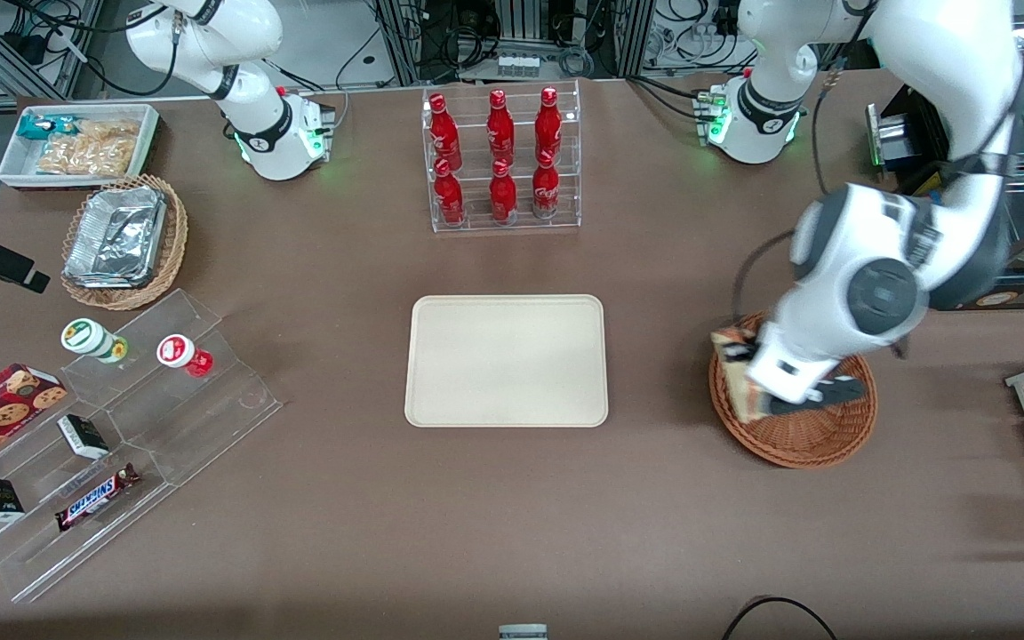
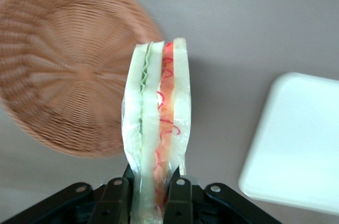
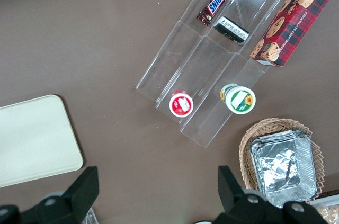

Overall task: Place sandwich from basket to tray
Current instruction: 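Lift the sandwich and carry it over the beige tray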

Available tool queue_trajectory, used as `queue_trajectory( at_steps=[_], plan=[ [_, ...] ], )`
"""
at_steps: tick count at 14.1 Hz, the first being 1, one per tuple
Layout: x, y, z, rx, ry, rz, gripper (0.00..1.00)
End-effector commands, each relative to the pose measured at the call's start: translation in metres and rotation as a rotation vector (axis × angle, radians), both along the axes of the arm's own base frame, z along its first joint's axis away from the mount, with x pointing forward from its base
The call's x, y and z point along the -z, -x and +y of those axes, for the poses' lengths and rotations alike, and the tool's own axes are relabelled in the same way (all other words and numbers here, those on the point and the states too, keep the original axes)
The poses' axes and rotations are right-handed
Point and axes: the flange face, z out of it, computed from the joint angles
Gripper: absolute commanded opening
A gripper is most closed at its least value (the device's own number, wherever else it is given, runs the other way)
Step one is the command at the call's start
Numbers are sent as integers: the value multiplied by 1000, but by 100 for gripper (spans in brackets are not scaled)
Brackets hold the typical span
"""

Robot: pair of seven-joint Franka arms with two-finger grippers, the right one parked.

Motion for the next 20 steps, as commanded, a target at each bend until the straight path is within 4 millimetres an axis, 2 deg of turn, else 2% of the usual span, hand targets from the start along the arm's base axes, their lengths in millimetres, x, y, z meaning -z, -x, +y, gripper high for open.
queue_trajectory(
  at_steps=[1,3,4,6,7,10,14,15,16,17,18,20],
  plan=[
    [22,13,-94,50,48,51,11],
    [41,25,-173,73,107,75,11],
    [52,29,-200,75,116,78,11],
    [71,49,-237,107,121,85,12],
    [77,56,-250,119,130,77,13],
    [111,76,-287,93,137,52,13],
    [133,76,-301,101,140,23,17],
    [134,74,-302,99,143,21,23],
    [133,72,-301,98,143,17,47],
    [133,69,-299,111,127,-4,99],
    [129,67,-298,119,111,-32,100],
    [101,48,-290,65,131,-66,100]
  ],
)
